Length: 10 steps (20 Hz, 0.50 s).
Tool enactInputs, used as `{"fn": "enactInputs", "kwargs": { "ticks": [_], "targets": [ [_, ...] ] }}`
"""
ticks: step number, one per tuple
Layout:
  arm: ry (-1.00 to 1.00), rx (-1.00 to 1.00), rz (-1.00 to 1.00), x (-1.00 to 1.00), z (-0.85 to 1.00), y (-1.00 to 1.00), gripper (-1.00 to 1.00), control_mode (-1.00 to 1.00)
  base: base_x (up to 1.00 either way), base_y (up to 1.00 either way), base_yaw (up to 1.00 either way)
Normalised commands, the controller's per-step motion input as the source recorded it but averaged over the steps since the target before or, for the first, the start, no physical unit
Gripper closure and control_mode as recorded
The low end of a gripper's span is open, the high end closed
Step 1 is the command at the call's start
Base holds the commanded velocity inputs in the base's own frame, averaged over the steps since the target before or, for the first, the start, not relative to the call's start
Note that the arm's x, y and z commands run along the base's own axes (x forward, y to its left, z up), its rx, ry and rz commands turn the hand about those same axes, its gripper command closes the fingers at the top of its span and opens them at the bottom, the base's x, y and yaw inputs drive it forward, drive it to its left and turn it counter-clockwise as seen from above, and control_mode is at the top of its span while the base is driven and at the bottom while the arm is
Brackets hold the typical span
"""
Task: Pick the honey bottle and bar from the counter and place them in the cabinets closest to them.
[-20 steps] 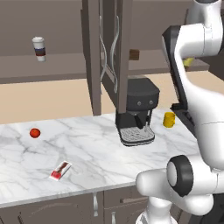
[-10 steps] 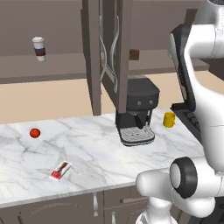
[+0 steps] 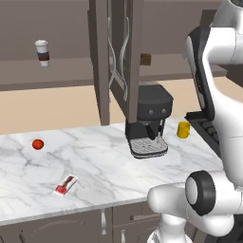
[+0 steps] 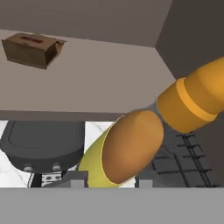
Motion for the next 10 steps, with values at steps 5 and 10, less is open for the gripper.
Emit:
{"fn": "enactInputs", "kwargs": {
  "ticks": [5, 10],
  "targets": [
    [-0.07, -0.01, 0.09, 0.27, 0.16, 0.08, 1.00, -1.00, 0.00, 0.00, 0.00],
    [-0.06, -0.05, 0.12, 0.30, 0.07, 0.09, 1.00, -1.00, 0.00, 0.00, 0.00]
  ]
}}
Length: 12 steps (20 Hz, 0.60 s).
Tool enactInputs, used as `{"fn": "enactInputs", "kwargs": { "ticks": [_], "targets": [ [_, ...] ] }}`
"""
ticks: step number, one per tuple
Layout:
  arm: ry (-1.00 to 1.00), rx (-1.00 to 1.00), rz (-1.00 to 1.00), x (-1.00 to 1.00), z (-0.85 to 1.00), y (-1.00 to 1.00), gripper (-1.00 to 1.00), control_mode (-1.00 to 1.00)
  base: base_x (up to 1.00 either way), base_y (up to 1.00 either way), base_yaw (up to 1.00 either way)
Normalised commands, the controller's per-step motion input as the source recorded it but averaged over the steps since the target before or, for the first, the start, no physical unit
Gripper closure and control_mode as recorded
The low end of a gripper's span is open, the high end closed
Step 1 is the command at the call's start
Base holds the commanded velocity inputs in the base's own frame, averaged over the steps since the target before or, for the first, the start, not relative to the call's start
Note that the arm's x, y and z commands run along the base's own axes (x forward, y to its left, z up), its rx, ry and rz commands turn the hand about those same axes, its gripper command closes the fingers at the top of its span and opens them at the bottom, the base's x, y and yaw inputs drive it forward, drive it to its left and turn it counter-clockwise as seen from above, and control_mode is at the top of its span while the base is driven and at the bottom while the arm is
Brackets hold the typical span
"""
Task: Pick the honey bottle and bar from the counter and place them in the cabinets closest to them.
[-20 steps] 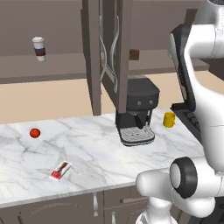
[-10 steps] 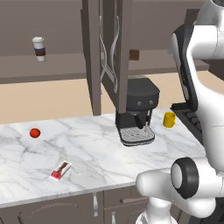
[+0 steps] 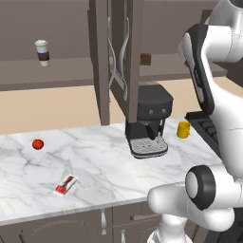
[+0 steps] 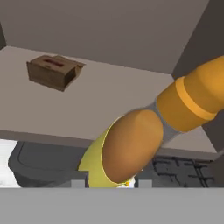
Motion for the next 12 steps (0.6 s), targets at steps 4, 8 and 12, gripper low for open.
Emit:
{"fn": "enactInputs", "kwargs": {
  "ticks": [4, 8, 12],
  "targets": [
    [-0.03, -0.11, 0.13, 0.28, 0.00, 0.13, 1.00, -1.00, 0.00, 0.00, 0.00],
    [0.00, -0.15, 0.14, 0.27, 0.00, 0.14, 1.00, -1.00, 0.00, 0.00, 0.00],
    [0.03, -0.14, 0.12, 0.22, 0.00, 0.11, 1.00, -1.00, 0.00, 0.00, 0.00]
  ]
}}
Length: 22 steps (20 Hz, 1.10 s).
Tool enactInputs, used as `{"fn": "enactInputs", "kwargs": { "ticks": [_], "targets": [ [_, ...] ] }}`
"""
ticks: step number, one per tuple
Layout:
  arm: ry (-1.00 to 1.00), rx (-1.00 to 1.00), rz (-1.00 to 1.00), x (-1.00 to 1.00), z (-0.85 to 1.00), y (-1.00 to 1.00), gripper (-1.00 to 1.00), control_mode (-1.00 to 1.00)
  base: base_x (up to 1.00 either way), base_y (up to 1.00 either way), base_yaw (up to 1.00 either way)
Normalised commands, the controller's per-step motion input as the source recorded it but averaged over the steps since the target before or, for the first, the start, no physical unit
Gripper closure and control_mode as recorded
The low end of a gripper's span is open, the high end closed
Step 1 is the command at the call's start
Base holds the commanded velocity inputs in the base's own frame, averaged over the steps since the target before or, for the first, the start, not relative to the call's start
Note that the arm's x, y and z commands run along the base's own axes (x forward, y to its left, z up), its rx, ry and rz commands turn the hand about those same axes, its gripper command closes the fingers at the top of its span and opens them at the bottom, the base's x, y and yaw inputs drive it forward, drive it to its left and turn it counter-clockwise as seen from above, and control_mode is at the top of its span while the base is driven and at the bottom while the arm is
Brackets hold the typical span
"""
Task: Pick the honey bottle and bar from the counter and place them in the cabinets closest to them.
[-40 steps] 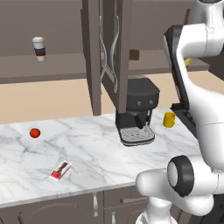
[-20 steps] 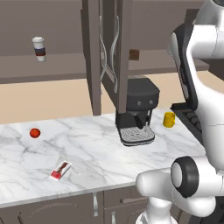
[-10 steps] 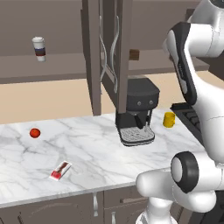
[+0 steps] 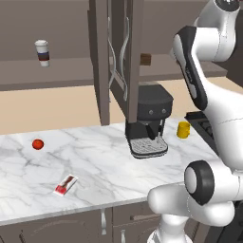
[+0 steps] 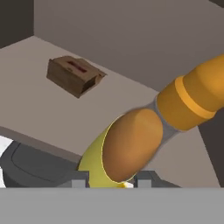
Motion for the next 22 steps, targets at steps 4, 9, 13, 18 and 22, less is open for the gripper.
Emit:
{"fn": "enactInputs", "kwargs": {
  "ticks": [4, 9, 13, 18, 22],
  "targets": [
    [0.01, -0.01, 0.01, 0.00, 0.00, 0.00, 1.00, -1.00, 0.00, 0.00, 0.00],
    [0.00, -0.07, 0.02, 0.13, -0.02, 0.02, 1.00, -1.00, 0.00, 0.00, 0.00],
    [0.00, -0.08, 0.04, 0.24, -0.02, 0.04, 1.00, -1.00, 0.00, 0.00, 0.00],
    [0.01, -0.07, 0.04, 0.17, -0.02, 0.02, 1.00, -1.00, 0.00, 0.00, 0.00],
    [0.01, -0.02, 0.00, 0.06, 0.00, 0.00, 1.00, -1.00, 0.00, 0.00, 0.00]
  ]
}}
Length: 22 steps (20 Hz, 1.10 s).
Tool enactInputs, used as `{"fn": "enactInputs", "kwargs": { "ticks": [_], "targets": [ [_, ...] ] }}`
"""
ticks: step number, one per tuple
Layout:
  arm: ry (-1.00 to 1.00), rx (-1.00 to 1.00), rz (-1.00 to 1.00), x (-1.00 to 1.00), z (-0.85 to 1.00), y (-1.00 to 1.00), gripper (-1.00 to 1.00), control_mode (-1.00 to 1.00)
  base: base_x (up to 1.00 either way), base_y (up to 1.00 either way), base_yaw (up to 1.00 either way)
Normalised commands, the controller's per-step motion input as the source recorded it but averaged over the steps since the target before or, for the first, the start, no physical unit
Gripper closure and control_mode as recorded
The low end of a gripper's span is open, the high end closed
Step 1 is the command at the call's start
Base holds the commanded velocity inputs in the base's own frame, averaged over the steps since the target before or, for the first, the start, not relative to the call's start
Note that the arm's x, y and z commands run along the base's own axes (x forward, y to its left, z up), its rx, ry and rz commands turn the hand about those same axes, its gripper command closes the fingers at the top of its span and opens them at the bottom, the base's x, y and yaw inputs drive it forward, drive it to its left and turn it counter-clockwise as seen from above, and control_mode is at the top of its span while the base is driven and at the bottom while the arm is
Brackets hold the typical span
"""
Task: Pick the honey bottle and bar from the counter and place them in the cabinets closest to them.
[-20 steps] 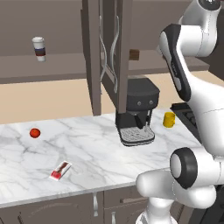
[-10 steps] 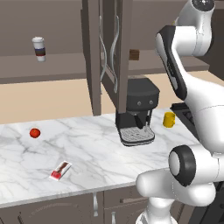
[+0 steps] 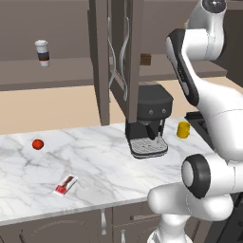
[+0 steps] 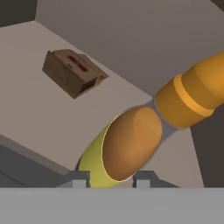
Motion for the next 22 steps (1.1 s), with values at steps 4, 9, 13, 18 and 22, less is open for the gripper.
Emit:
{"fn": "enactInputs", "kwargs": {
  "ticks": [4, 9, 13, 18, 22],
  "targets": [
    [0.05, -0.03, 0.00, 0.25, 0.00, 0.00, 1.00, -1.00, 0.00, 0.00, 0.00],
    [0.04, -0.02, 0.00, 0.31, 0.00, 0.00, 1.00, -1.00, 0.00, 0.00, 0.00],
    [0.04, -0.02, 0.00, 0.32, 0.00, 0.00, 1.00, -1.00, 0.00, 0.00, 0.00],
    [0.02, -0.02, 0.00, 0.29, -0.01, 0.00, 1.00, -1.00, 0.00, 0.00, 0.00],
    [0.00, -0.02, 0.00, 0.29, -0.06, 0.00, 1.00, -1.00, 0.00, 0.00, 0.00]
  ]
}}
